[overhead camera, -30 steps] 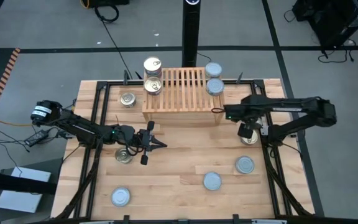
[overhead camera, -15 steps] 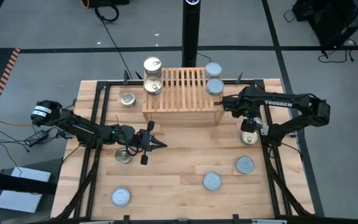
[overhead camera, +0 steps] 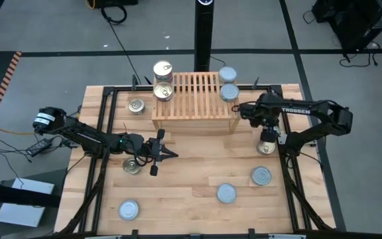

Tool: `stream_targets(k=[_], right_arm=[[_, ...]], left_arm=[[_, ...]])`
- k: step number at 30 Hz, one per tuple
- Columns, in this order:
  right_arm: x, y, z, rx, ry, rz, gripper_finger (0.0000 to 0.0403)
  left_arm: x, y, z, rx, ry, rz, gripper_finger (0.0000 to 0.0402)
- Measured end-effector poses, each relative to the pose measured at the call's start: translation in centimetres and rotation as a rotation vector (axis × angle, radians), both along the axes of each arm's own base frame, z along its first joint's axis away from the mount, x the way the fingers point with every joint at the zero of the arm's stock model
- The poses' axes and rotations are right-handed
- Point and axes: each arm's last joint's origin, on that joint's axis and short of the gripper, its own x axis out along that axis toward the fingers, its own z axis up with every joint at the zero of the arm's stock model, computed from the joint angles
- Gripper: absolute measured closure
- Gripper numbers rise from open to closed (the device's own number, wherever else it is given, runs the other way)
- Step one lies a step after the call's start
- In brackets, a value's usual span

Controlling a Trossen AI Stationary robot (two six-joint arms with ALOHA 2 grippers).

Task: Stack canned seafood by type on shelf
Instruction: Stack the green tuna can on top of the other green tuna can on the shelf

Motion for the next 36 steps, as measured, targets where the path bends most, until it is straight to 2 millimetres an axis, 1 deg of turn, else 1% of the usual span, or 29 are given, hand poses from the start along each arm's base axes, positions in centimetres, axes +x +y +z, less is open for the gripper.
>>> stream_targets(k=[5, 14, 18, 21, 24, 29, 36], right_arm=[[-0.2, 0.1, -0.8, 0.007, 0.004, 0.007, 0.0121], [-0.4, -1.3, -1.1, 0.018, -0.063, -0.021, 0.0122], [-0.5, -1.5, -1.2, 0.050, -0.084, -0.053, 0.0122], [-0.8, -1.5, -1.6, 0.063, -0.078, -0.066, 0.0127], [-1.1, -1.5, -1.9, 0.070, -0.070, -0.079, 0.0138], [-1.1, -1.6, -1.9, 0.069, -0.071, -0.084, 0.0165], [-1.0, -1.6, -2.0, 0.101, -0.100, -0.071, 0.0216]], left_arm=[[0.0, 0.0, 0.0, 0.000, 0.000, 0.000, 0.0394], [0.0, 0.0, 0.0, 0.000, 0.000, 0.000, 0.0394], [0.0, 0.0, 0.0, 0.000, 0.000, -0.001, 0.0394], [0.0, 0.0, 0.0, 0.000, 0.000, 0.000, 0.0394], [0.0, 0.0, 0.0, 0.000, 0.000, 0.000, 0.0394], [0.0, 0.0, 0.0, 0.000, 0.000, 0.000, 0.0394], [0.0, 0.0, 0.0, 0.000, 0.000, 0.000, 0.0394]])
